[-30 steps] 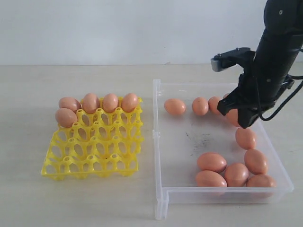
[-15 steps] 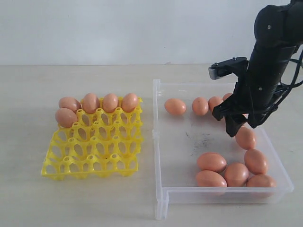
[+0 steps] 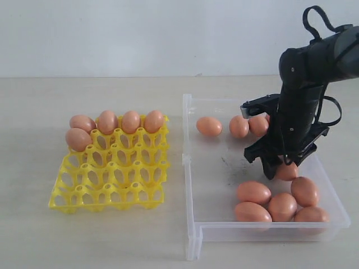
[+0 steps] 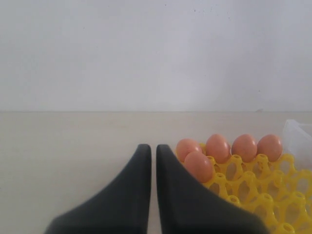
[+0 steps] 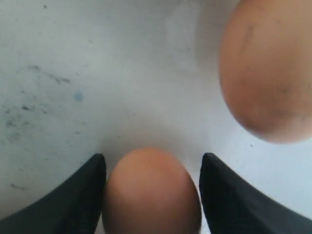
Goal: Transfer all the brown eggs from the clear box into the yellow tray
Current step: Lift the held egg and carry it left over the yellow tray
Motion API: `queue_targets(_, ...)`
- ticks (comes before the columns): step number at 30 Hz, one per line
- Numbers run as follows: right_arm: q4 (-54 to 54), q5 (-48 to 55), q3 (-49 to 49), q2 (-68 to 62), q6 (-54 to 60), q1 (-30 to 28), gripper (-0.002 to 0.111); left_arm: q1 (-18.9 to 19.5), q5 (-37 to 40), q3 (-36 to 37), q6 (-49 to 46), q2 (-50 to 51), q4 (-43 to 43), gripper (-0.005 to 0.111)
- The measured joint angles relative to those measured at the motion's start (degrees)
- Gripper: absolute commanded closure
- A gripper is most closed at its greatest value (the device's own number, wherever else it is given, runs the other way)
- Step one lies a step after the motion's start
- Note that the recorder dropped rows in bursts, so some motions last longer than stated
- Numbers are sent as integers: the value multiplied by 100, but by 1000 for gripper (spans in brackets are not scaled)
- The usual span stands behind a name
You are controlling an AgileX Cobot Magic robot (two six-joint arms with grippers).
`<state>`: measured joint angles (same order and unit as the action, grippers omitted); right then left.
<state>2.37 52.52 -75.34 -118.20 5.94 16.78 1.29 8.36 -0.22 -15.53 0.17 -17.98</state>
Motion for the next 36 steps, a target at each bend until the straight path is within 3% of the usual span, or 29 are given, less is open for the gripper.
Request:
queue_targets(3,-23,12,-22,-25,0,0,82,0,0,0,0,0,0,103)
queue_targets(5,-33,59,-34,-33,-15,0,108,0,0,0,0,0,0,103)
queue_targets(14,-193,-150,-42,-7,224,0,109,0,0,0,0,0,0,103)
queue_targets(22,-1205,-1531,167,697,765,0,109,0,0,0,0,0,0,103)
queue_targets(31,-2707,-3437,1286,1877,1990,23,109,0,0,0,0,0,0,103)
queue_targets(36,-3565,-4396,1687,2155,3062,576,109,0,0,0,0,0,0,103)
